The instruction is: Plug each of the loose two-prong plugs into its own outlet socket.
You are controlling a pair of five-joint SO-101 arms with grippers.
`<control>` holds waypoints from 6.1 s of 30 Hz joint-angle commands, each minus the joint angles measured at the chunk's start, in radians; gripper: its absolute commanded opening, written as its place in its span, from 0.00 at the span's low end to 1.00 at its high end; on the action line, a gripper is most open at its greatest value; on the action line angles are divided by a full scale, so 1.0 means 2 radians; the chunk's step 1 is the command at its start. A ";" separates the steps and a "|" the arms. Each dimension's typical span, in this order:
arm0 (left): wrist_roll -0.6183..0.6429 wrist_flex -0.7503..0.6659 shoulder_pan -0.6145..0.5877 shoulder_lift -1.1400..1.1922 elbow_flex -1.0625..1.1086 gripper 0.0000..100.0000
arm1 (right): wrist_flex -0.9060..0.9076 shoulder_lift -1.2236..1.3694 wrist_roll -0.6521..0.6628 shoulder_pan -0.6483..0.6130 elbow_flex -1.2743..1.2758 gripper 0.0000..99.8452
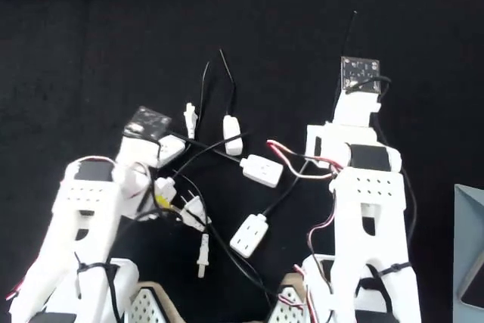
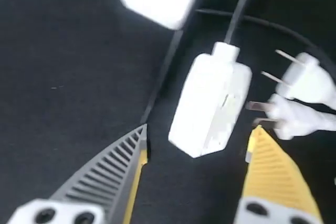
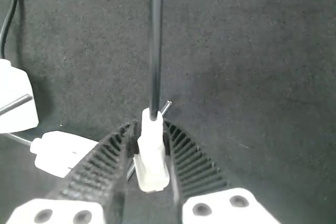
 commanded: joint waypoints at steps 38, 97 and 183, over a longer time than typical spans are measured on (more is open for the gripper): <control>0.026 0.068 -0.354 -0.295 0.000 0.30 | -0.437 -0.003 -0.057 -0.472 0.138 0.01; 0.216 -0.010 -0.185 -0.302 -0.082 0.30 | -0.384 -0.028 -0.057 -0.496 0.162 0.01; 0.245 -0.012 -0.247 -0.302 -0.040 0.30 | -0.408 0.302 -0.073 -0.496 0.001 0.01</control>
